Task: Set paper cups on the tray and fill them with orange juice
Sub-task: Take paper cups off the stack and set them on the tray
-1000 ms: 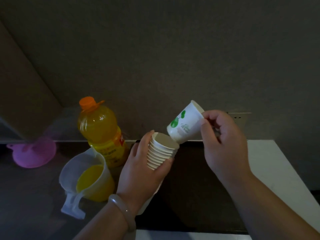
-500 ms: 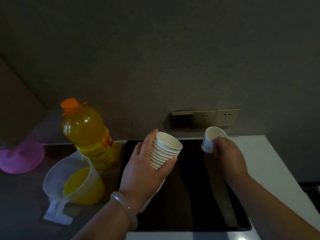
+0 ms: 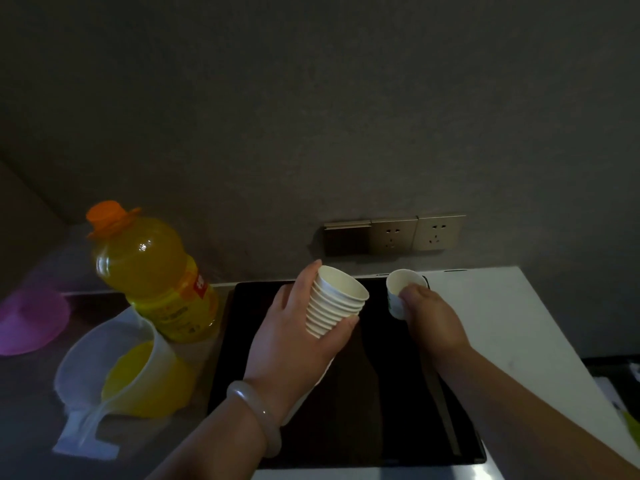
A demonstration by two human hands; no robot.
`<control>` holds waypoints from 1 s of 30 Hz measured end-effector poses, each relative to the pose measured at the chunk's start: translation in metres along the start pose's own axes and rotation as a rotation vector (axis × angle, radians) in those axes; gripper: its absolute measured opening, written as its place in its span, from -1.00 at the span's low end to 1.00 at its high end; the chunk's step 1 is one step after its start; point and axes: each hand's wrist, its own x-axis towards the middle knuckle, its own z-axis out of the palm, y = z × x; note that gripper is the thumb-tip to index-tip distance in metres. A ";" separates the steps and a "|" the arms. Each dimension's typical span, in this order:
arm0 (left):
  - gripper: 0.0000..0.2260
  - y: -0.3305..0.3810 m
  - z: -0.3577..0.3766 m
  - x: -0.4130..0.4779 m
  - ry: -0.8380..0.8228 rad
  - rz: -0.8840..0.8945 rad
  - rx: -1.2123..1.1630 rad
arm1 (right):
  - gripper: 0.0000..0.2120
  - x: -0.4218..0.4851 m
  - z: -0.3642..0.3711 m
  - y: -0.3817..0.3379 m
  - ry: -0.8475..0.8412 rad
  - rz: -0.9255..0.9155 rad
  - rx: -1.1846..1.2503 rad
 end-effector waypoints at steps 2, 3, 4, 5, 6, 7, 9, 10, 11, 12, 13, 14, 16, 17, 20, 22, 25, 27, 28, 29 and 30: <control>-0.28 0.000 0.002 0.000 -0.002 -0.004 0.003 | -0.84 0.000 -0.001 0.001 -0.004 0.008 0.010; -0.28 0.000 0.002 0.000 -0.002 -0.005 0.003 | -0.82 0.001 -0.001 0.001 0.004 0.005 0.006; -0.28 0.000 0.003 0.000 -0.001 -0.004 0.001 | -0.79 0.001 -0.001 0.002 0.011 0.003 0.005; -0.29 0.001 0.003 -0.001 0.002 -0.005 0.000 | -0.75 0.000 -0.002 0.002 0.012 0.011 0.016; -0.29 0.001 0.003 -0.001 0.006 -0.004 0.001 | -0.70 0.000 -0.003 0.003 0.009 0.023 0.025; -0.29 0.001 0.003 -0.001 0.010 -0.003 0.003 | -0.66 -0.001 -0.004 0.004 0.005 0.033 0.018; -0.29 0.000 0.003 -0.002 0.014 -0.002 0.008 | -0.66 -0.001 -0.003 0.009 -0.005 0.052 -0.005; -0.29 0.000 0.003 -0.002 0.014 -0.002 0.010 | -0.67 -0.001 -0.001 0.012 -0.011 0.061 -0.002; -0.29 0.000 0.004 -0.002 0.014 -0.003 0.009 | -0.69 0.000 0.000 0.014 -0.016 0.066 0.004; -0.29 -0.001 0.004 -0.003 0.014 -0.003 0.009 | -0.70 0.000 0.000 0.015 -0.018 0.064 0.005; -0.29 -0.001 0.004 -0.003 0.015 -0.004 0.007 | -0.73 0.000 0.001 0.015 -0.014 0.057 -0.002; -0.29 -0.001 0.004 -0.003 0.015 -0.006 0.005 | -0.75 0.001 0.001 0.014 -0.001 0.047 -0.010; -0.29 -0.002 0.005 -0.002 0.010 -0.014 0.011 | -0.77 0.000 -0.001 0.013 0.015 0.043 -0.006; -0.28 -0.002 0.006 -0.002 0.007 -0.017 0.017 | -0.76 -0.001 -0.002 0.014 0.025 0.040 -0.014; -0.27 -0.004 0.007 -0.002 0.000 -0.023 0.036 | -0.70 -0.007 -0.006 0.008 0.145 -0.023 -0.013; -0.26 -0.005 0.008 0.000 0.000 -0.032 0.044 | -0.69 -0.017 -0.020 -0.014 0.298 -0.086 0.124; -0.23 -0.005 0.010 0.004 -0.026 -0.022 0.093 | -0.72 -0.036 -0.053 -0.065 0.362 -0.267 0.352; -0.21 -0.003 0.010 0.007 -0.046 -0.041 0.098 | -0.67 -0.046 -0.067 -0.088 0.206 -0.362 0.487; -0.19 -0.003 0.010 0.008 -0.054 -0.069 0.080 | -0.68 -0.048 -0.069 -0.095 0.156 -0.387 0.524; -0.18 -0.002 0.010 0.009 -0.055 -0.085 0.073 | -0.72 -0.048 -0.069 -0.098 0.145 -0.394 0.526; -0.18 -0.002 0.011 0.010 -0.052 -0.088 0.080 | -0.76 -0.045 -0.068 -0.098 0.150 -0.380 0.526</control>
